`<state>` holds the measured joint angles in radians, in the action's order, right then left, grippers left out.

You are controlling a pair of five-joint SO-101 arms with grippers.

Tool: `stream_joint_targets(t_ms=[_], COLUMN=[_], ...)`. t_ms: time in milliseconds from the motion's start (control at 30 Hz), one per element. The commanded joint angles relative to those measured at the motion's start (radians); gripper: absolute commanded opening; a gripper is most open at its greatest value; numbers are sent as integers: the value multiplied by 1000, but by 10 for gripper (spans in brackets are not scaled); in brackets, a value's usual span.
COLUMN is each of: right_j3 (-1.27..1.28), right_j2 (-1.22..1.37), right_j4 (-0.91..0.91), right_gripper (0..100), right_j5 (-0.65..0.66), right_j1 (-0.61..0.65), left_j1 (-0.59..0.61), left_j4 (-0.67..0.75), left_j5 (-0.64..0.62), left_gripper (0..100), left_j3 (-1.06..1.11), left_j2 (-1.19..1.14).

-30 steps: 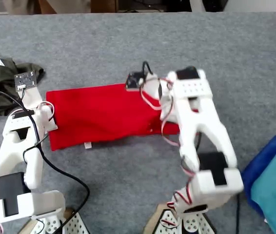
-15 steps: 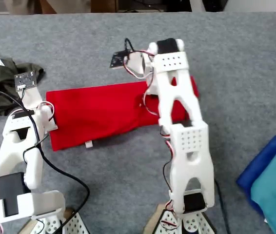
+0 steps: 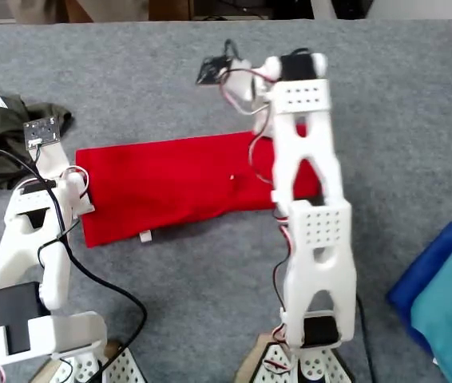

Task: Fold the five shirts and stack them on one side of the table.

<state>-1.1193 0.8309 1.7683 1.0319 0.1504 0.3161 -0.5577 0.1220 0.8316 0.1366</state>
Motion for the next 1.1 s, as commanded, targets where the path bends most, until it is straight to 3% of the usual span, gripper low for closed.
stream_joint_targets(t_ms=[0,67,233,467,633,800,1067], right_j3=[119,249,572,848,823,740,512], right_j2=[-163,-225,-363,-401,-305,-137,-291], right_j4=[18,17,-21,-315,-364,-393,-153], right_gripper=[16,5,4,5,5,5,5], right_j5=[-52,-81,-114,-230,-278,-318,-331], right_j1=[-35,-28,62,200,249,239,203], left_j1=[12,18,25,-3,5,6,87], left_j4=[6,-23,-264,-362,-362,-362,-344], left_j5=[-8,-9,-9,-5,-3,-9,-3], left_gripper=[19,19,19,20,39,186,230], left_j3=[-41,-51,-123,-37,55,77,21], left_j2=[5,22,216,478,570,575,532])
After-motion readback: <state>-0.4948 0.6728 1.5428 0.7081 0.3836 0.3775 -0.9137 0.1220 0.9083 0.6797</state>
